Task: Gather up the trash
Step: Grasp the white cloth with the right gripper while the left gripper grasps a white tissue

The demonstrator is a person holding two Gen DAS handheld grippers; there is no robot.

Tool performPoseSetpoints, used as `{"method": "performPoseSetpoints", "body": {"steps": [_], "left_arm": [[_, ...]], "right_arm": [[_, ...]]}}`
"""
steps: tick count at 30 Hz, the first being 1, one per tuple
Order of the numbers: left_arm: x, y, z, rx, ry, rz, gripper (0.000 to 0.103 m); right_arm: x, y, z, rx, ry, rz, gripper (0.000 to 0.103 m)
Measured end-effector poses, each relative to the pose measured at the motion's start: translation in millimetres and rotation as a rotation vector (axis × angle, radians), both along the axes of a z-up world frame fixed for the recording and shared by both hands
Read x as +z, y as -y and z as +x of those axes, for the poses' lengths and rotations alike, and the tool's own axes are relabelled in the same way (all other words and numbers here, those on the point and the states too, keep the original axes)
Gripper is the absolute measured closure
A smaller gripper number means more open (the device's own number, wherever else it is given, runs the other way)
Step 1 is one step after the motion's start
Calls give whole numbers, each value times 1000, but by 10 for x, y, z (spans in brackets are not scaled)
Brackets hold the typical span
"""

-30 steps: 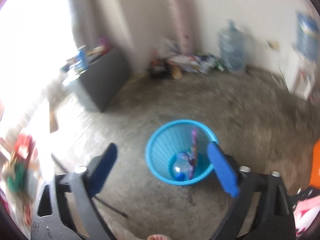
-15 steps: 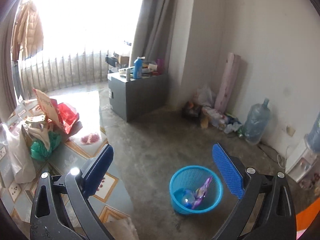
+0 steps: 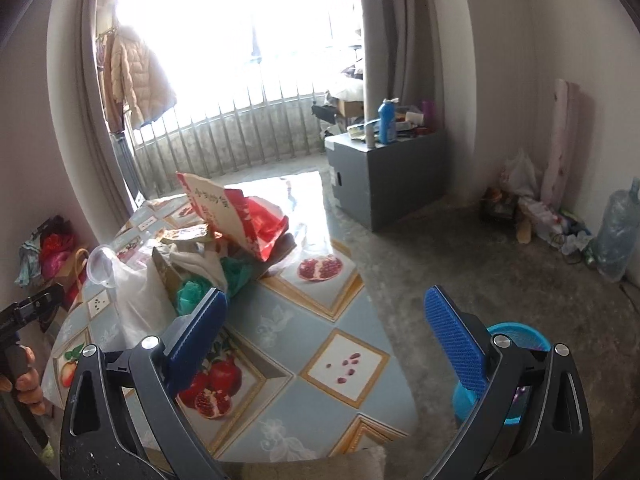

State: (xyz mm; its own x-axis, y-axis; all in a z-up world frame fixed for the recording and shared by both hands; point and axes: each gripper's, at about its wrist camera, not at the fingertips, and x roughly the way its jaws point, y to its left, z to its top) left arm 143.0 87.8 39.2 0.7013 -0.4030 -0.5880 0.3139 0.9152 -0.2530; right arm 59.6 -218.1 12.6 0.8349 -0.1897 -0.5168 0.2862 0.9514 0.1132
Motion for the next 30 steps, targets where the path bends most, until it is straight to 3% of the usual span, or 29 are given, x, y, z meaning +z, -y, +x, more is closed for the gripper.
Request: {"method": "performPoseSetpoints", "body": {"steps": [9, 16, 23, 30], "left_arm": [[-155, 105, 268, 7, 38, 26, 6], [-236, 264, 573, 9, 52, 76, 22], [-465, 324, 829, 31, -7, 128, 36], [-601, 352, 962, 39, -45, 153, 57]], "right_arm": [[-89, -263, 469, 101, -54, 51, 29], [-155, -375, 938, 208, -85, 97, 41], [-271, -498, 1338, 314, -138, 118, 53], [-376, -624, 1579, 413, -196, 115, 63]]}}
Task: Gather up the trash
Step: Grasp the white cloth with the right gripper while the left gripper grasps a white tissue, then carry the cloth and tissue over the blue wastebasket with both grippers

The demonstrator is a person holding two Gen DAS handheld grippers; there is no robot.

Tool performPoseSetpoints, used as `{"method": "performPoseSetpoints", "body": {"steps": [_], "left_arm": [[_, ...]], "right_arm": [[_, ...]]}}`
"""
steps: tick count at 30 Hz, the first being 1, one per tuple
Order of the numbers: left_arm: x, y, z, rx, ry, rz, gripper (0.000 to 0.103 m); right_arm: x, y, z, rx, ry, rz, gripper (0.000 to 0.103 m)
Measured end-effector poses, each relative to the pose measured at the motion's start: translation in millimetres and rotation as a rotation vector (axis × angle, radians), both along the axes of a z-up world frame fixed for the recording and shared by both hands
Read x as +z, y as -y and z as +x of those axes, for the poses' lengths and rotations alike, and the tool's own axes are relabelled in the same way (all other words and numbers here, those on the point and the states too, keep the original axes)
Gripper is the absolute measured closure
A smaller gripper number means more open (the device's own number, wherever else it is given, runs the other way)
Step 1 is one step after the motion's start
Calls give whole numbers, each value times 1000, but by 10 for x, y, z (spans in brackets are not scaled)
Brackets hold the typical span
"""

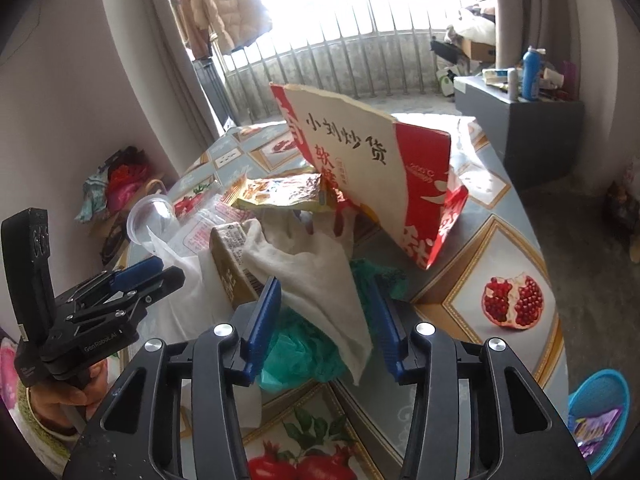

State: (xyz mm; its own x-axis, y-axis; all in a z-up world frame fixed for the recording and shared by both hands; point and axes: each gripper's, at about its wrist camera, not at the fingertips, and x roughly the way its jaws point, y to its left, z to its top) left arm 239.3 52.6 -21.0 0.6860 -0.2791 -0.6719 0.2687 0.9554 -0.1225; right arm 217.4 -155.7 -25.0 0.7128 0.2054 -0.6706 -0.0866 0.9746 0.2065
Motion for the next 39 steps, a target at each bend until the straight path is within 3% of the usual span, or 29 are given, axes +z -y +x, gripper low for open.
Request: {"method": "performPoseSetpoints", "body": {"steps": [9, 15, 22, 26, 31, 36, 38, 39], "left_arm": [[-59, 27, 52, -17, -15, 4, 90], [26, -42, -40, -23, 14, -25, 103], [365, -174, -244, -25, 107, -106, 103], [508, -203, -366, -32, 153, -108, 103], [430, -244, -458, -30, 119, -117, 103], [294, -130, -560, -102, 50, -140, 103], [225, -9, -588, -156, 6, -131, 96], [177, 56, -611, -176, -13, -118, 87]], "right_arm": [[-54, 2, 29, 33, -43, 17, 92], [92, 0, -11, 26, 1, 24, 95], [340, 18, -87, 4, 87, 59, 96], [508, -8, -155, -4, 144, 71, 96], [752, -18, -314, -21, 229, 71, 96], [866, 85, -484, -64, 272, 72, 96], [874, 152, -579, -87, 279, 83, 96], [876, 175, -626, -96, 282, 86, 96]]}}
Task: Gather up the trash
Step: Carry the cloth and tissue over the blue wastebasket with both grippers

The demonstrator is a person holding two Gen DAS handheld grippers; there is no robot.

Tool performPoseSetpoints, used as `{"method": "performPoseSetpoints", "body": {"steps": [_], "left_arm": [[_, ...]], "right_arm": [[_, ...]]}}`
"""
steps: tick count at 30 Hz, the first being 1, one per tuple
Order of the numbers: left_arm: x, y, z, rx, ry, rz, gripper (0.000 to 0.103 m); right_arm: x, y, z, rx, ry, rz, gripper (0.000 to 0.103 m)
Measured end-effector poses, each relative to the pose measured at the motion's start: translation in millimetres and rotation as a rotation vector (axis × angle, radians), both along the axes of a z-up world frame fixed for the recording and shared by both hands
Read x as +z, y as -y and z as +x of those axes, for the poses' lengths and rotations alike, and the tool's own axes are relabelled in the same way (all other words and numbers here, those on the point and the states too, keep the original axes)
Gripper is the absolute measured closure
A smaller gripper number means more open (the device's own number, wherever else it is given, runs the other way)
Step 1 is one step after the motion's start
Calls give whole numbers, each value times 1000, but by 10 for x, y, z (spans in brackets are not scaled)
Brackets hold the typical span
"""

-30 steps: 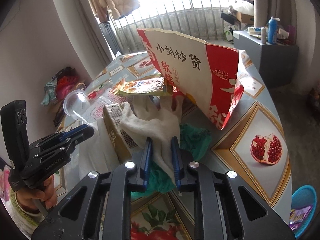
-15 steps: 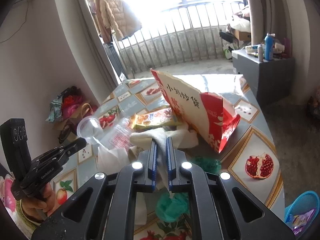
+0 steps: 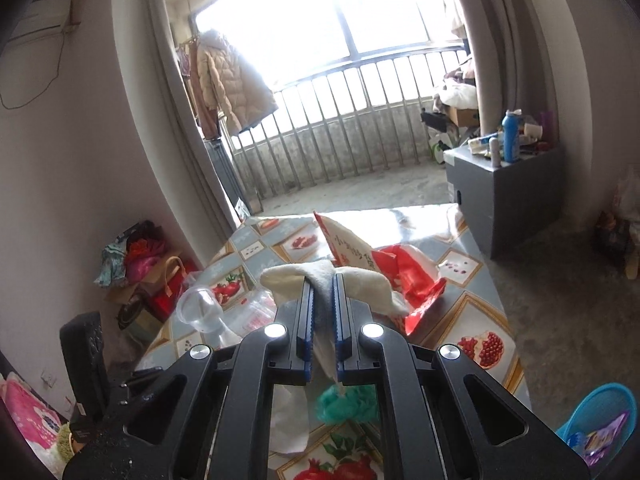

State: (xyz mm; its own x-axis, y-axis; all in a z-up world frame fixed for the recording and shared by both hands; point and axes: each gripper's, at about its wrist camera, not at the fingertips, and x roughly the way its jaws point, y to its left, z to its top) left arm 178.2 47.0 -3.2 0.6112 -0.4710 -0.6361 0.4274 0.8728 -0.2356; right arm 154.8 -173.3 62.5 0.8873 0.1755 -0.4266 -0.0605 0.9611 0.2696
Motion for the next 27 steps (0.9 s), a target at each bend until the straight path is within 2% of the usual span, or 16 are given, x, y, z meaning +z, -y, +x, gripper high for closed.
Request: {"method": "performPoseSetpoints", "body": {"steps": [3, 4, 5, 9, 11, 14, 16, 17, 19, 22, 27], "left_arm": [[-122, 169, -68, -56, -18, 44, 71], [-168, 238, -84, -70, -17, 73, 64], [-222, 309, -99, -84, -17, 110, 62], [-498, 521, -114, -89, -6, 308, 59], [-605, 531, -119, -83, -7, 359, 59], [-621, 466, -120, -58, -7, 330, 60], [-612, 438, -124, -37, -5, 334, 79], [-605, 416, -116, -31, -11, 332, 83], [-576, 362, -101, -25, -37, 304, 100], [-436, 270, -173, -10, -35, 265, 101], [-17, 230, -335, -2, 41, 220, 101]], "right_arm": [[19, 71, -168, -20, 13, 13, 96], [28, 96, -229, -23, 20, 19, 96], [35, 117, -286, -25, 24, 26, 96], [-22, 169, -442, -41, 9, 39, 96], [-108, 202, -479, -51, -16, 48, 96], [-288, 272, -511, -71, -67, 75, 96], [-385, 309, -549, -76, -97, 109, 96], [-430, 331, -558, -79, -108, 124, 96], [-466, 362, -599, -88, -116, 135, 96], [-413, 386, -680, -95, -100, 146, 96], [-261, 461, -867, -120, -40, 151, 96]]}}
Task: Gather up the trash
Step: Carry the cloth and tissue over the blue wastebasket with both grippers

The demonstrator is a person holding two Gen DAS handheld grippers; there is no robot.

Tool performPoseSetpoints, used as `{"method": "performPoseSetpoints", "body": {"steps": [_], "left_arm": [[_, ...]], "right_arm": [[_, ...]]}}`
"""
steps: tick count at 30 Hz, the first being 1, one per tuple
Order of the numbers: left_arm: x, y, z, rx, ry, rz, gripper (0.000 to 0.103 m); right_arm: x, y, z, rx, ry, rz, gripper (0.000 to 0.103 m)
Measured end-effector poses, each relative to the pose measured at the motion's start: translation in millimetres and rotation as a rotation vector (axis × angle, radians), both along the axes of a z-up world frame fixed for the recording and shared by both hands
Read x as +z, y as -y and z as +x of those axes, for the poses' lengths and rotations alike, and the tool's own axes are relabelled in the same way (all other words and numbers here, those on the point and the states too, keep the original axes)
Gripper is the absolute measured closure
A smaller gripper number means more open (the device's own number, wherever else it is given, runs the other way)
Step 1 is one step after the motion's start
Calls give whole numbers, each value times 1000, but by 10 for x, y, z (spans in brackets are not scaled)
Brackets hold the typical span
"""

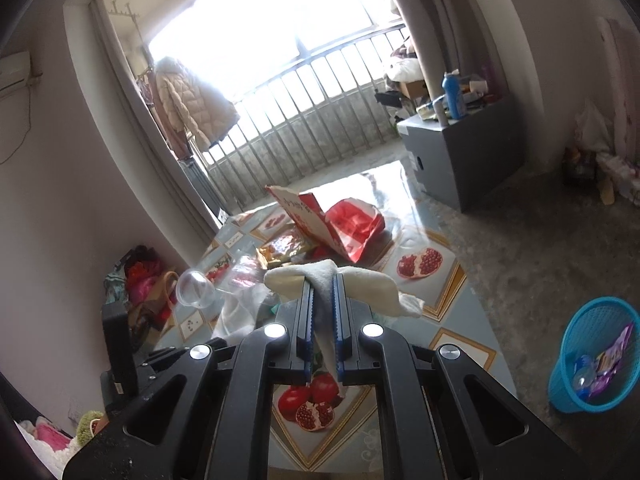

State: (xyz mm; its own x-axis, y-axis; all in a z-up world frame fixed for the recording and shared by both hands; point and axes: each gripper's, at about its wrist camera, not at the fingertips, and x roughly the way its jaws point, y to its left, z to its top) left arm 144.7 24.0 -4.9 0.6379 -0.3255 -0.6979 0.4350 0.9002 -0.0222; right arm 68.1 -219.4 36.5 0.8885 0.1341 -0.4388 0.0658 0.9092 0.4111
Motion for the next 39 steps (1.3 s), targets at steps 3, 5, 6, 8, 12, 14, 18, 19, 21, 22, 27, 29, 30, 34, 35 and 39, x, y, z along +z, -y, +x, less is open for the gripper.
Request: {"method": "performPoseSetpoints", "body": {"steps": [3, 5, 6, 8, 12, 14, 18, 19, 21, 22, 27, 29, 30, 34, 35, 39], "left_arm": [[346, 30, -153, -24, 79, -40, 102], [576, 101, -253, -63, 125, -71, 102], [676, 161, -292, -88, 140, -86, 102], [858, 306, -361, -147, 160, -123, 102], [1138, 679, -438, -294, 146, -231, 102], [1231, 936, -458, -376, 128, -277, 102], [1301, 1601, -483, -529, 81, -316, 102], [1297, 1793, -486, -565, 66, -320, 102], [1270, 2168, -489, -630, 22, -328, 102], [1234, 2366, -473, -659, -11, -332, 102], [820, 3293, -391, -752, -212, -306, 102], [578, 3675, -339, -794, -302, -280, 102], [442, 3860, -312, -820, -338, -260, 102], [-146, 4549, -277, -850, -414, -101, 102], [-283, 4685, -288, -859, -429, -67, 102], [-776, 5161, -355, -895, -471, 58, 102]], "right_arm": [[78, 109, -138, -33, 37, 4, 96], [121, 196, -238, -63, 59, 7, 96], [142, 248, -299, -82, 72, 7, 96], [183, 362, -426, -125, 93, 7, 96], [238, 615, -679, -233, 124, -1, 96], [262, 760, -834, -296, 138, -4, 96], [255, 1081, -1175, -438, 153, -6, 96], [235, 1167, -1257, -474, 151, -3, 96], [164, 1320, -1378, -537, 138, 7, 96], [115, 1393, -1432, -562, 132, 13, 96], [-193, 1785, -1514, -672, 66, 71, 96], [-345, 1939, -1468, -694, 41, 102, 96], [-423, 2031, -1429, -707, 24, 115, 96], [-725, 2456, -1285, -731, -34, 154, 96], [-803, 2558, -1264, -729, -46, 169, 96], [-1176, 2934, -1057, -713, -119, 240, 96]]}}
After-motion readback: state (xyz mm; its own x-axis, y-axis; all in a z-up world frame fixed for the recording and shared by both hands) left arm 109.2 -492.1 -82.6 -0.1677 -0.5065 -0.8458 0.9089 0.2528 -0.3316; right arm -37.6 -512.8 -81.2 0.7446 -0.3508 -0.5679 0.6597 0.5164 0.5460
